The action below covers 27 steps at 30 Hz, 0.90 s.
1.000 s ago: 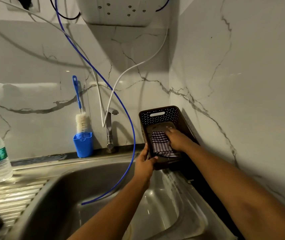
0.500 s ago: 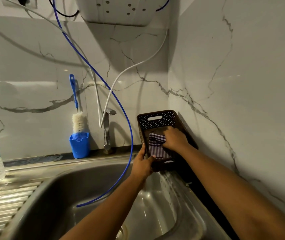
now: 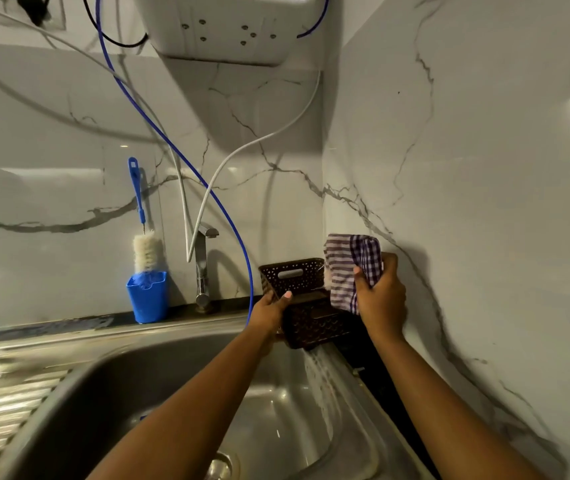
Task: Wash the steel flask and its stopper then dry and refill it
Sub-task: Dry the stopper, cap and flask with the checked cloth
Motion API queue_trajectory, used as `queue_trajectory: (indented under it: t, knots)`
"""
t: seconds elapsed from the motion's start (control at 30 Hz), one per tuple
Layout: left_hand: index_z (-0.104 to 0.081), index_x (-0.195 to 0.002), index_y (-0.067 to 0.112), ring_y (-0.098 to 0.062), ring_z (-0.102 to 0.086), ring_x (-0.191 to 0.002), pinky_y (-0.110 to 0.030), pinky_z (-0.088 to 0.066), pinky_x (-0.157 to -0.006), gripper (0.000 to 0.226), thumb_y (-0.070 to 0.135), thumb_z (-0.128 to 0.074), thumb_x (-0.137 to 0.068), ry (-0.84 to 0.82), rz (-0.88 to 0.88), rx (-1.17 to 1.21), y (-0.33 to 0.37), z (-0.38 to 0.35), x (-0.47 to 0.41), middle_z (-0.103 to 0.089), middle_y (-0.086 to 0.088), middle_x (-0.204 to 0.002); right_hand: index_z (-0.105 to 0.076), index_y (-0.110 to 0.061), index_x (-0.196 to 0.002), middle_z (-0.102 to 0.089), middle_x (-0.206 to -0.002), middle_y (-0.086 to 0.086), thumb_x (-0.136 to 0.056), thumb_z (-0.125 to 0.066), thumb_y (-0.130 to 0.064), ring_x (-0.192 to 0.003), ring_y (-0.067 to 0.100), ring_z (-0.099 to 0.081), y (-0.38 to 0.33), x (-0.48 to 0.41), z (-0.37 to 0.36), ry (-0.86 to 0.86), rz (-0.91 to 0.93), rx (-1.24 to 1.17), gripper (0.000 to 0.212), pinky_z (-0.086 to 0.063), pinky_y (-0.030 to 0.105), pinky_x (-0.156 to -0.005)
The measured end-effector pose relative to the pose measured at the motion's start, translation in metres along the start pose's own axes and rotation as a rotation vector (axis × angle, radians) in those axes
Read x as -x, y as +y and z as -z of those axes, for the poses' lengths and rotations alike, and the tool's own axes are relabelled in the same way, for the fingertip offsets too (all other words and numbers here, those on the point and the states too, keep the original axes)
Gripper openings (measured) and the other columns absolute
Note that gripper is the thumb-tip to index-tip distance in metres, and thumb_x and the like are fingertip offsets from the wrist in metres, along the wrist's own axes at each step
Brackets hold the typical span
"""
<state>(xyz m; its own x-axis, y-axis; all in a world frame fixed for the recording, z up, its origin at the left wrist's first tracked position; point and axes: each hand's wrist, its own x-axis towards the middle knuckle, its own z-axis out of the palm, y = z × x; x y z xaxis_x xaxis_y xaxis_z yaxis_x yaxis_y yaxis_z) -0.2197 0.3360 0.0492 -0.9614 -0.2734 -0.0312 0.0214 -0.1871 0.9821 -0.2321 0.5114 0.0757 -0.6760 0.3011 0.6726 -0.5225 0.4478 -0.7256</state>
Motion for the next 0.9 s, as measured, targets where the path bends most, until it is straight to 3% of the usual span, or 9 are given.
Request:
queue_trajectory:
  t: [0.1, 0.23, 0.47, 0.6, 0.67, 0.77, 0.83, 0.9]
  knots:
    - [-0.048, -0.13, 0.022, -0.015, -0.056, -0.098, -0.035, -0.05, -0.071, 0.046, 0.03, -0.066, -0.088, -0.031, -0.085, -0.088, -0.003, -0.003, 0.001, -0.058, 0.004, -0.121, -0.048, -0.012, -0.123, -0.063, -0.097, 0.014, -0.09, -0.059, -0.024, -0.083, 0.031, -0.06, 0.0, -0.005, 0.011, 0.039, 0.049, 0.006, 0.037, -0.045, 0.032, -0.064]
    - [-0.037, -0.14, 0.027, -0.02, -0.051, -0.121, -0.044, -0.044, -0.102, 0.073, 0.017, -0.075, -0.079, 0.009, -0.251, -0.314, -0.022, -0.006, -0.009, -0.055, 0.003, -0.129, -0.048, -0.016, -0.121, -0.065, -0.099, 0.011, -0.089, -0.057, -0.024, -0.083, 0.031, -0.063, 0.011, -0.011, 0.011, -0.024, 0.018, 0.073, 0.034, -0.054, 0.042, -0.07]
    - [-0.041, -0.138, 0.021, -0.024, -0.055, -0.12, -0.048, -0.044, -0.101, 0.062, 0.02, -0.071, -0.083, 0.144, -0.335, -0.512, -0.029, -0.013, -0.035, -0.06, -0.003, -0.127, -0.054, -0.012, -0.11, -0.065, -0.089, 0.005, -0.094, -0.052, -0.027, -0.074, 0.023, -0.061, 0.026, -0.012, 0.007, -0.178, -0.082, 0.076, 0.023, -0.047, 0.028, -0.061]
    - [-0.036, -0.142, 0.017, -0.026, -0.052, -0.123, -0.047, -0.043, -0.103, 0.065, 0.023, -0.067, -0.086, 0.131, -0.32, -0.64, -0.027, -0.011, -0.04, -0.056, -0.005, -0.132, -0.059, -0.017, -0.11, -0.064, -0.091, -0.002, -0.091, -0.056, -0.032, -0.084, 0.02, -0.063, 0.029, -0.01, -0.002, -0.329, -0.254, -0.089, 0.024, -0.053, 0.034, -0.079]
    - [-0.041, -0.137, 0.016, -0.027, -0.054, -0.121, -0.044, -0.045, -0.1, 0.056, 0.024, -0.065, -0.088, 0.15, -0.272, -0.503, -0.024, -0.012, -0.026, -0.056, -0.007, -0.131, -0.06, -0.018, -0.113, -0.068, -0.1, 0.002, -0.089, -0.06, -0.03, -0.088, 0.02, -0.065, 0.025, -0.004, -0.005, -0.415, -0.39, -0.278, 0.026, -0.054, 0.04, -0.084]
    - [-0.043, -0.137, 0.013, -0.027, -0.052, -0.121, -0.035, -0.041, -0.098, 0.045, 0.034, -0.049, -0.097, 0.168, -0.188, -0.082, -0.01, -0.014, 0.017, -0.057, -0.005, -0.129, -0.06, -0.018, -0.113, -0.068, -0.1, 0.004, -0.087, -0.065, -0.025, -0.089, 0.021, -0.066, 0.008, 0.008, -0.006, -0.531, -0.558, -0.553, 0.027, -0.054, 0.038, -0.083]
    - [-0.047, -0.135, 0.013, -0.036, -0.053, -0.121, -0.045, -0.04, -0.103, 0.051, 0.045, -0.043, -0.097, 0.033, 0.014, 0.195, 0.0, -0.009, 0.04, -0.062, -0.02, -0.123, -0.061, -0.019, -0.104, -0.069, -0.093, 0.003, -0.087, -0.066, -0.023, -0.084, 0.019, -0.066, -0.008, 0.02, -0.007, -0.636, -0.576, -0.619, 0.018, -0.055, 0.034, -0.075]
    - [-0.056, -0.126, 0.01, -0.036, -0.061, -0.109, -0.048, -0.048, -0.095, 0.046, 0.043, -0.052, -0.093, -0.035, 0.067, 0.256, 0.005, 0.005, 0.06, -0.067, -0.02, -0.112, -0.063, -0.015, -0.102, -0.07, -0.091, 0.004, -0.085, -0.068, -0.02, -0.079, 0.016, -0.067, -0.026, 0.037, -0.011, -0.68, -0.523, -0.624, 0.018, -0.055, 0.026, -0.066]
